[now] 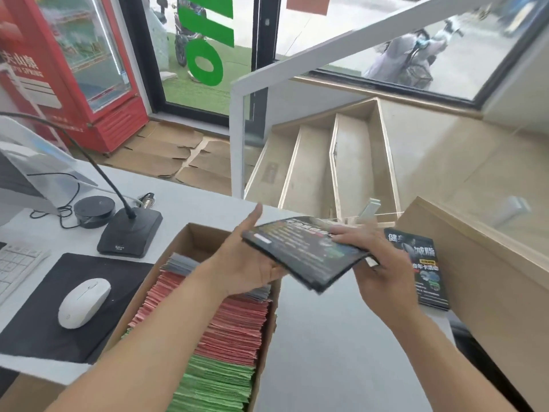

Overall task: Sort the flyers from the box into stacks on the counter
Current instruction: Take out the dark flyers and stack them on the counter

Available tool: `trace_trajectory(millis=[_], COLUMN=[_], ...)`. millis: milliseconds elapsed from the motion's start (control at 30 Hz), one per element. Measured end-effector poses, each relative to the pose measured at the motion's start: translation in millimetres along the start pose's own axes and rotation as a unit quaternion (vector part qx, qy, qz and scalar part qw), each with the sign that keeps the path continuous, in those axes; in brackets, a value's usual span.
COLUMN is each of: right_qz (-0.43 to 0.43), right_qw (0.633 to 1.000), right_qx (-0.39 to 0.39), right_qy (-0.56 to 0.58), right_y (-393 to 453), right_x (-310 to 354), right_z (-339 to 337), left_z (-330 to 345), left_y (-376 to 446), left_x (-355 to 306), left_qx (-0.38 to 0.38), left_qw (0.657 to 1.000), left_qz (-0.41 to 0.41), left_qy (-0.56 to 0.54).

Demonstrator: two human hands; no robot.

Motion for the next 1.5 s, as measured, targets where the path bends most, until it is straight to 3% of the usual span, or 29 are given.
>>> trace_trajectory(millis=[67,233,400,467,567,600,633,667,733,800,867,967,1067,1167,1333,1500], right_qz=[-0.059,-0.021,0.27,0.271,0.158,0.17,0.22,0.294,0.437,0.481,0.474,0.443,0.397,0.413,0.412,0.428], right_qw=[0.996,0.992,0.942,0.941,0.963,0.964,0.962,0.95,0.892,0.837,0.802,0.839,0.88,0.871,0.873,0.867], right_qx=[0.034,-0.025,-0.048,-0.042,0.032,0.042,0.022,-0.025,-0.093,-0.089,-0.102,-0.116,-0.027,-0.009,0.027,-0.018], right_qy=[-0.063,-0.124,-0.191,-0.195,-0.217,-0.201,-0.163,-0.101,0.064,0.244,0.348,0.294,0.259,0.267,0.261,0.256], right_y=[-10.1,-41.8,-74.1,-73.2,-52.1,-48.7,-49.2,-53.4,-73.2,-85.6,-93.3,-99.1,-96.9,-110.0,-117.6,-128.2], right_x=[0.1,-33.0,-109.2,-107.6,-76.9,-76.3,-85.8,-102.5,-134.5,-151.0,-151.0,-150.1,-145.3,-156.9,-169.0,-177.8], right_z=[-7.7,-38.8,-72.0,-79.5,-63.9,-59.9,-63.1,-70.7,-77.8,-60.6,-46.2,-46.4,-26.9,-14.6,-5.4,-13.1], left_z=[13.8,28.8,39.7,49.8,71.7,77.2,80.6,81.6,78.8,72.9,63.7,48.9,36.2,23.6,21.4,23.4], left_y=[-0.1,21.0,35.3,36.8,42.2,44.9,47.0,48.8,51.6,56.2,68.0,83.0,85.2,84.9,84.9,81.9], left_x=[8.7,22.2,24.5,18.2,21.5,25.3,28.7,31.2,34.2,45.9,60.0,68.3,66.9,71.1,84.0,85.2], left_qx=[0.047,0.03,-0.039,-0.043,-0.007,-0.001,-0.001,-0.005,-0.021,-0.025,-0.031,-0.082,-0.146,-0.184,-0.175,-0.187], left_qw=[0.997,0.978,0.945,0.891,0.747,0.716,0.713,0.729,0.801,0.881,0.922,0.919,0.91,0.901,0.889,0.888], left_qz=[-0.034,-0.001,0.084,0.114,0.136,0.147,0.162,0.181,0.213,0.191,0.154,0.135,0.154,0.165,0.198,0.233], left_qy=[0.046,0.207,0.313,0.438,0.651,0.682,0.682,0.66,0.559,0.432,0.354,0.361,0.356,0.355,0.373,0.349])
Point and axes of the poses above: each hand's wrist, its own y-axis towards the middle knuckle, its own z-axis out of the palm, x = y × z, the point moved 10 cm from there along y, towards the middle knuckle, and after that the axes turned 4 degrees about -y, right-handed, at the moved point
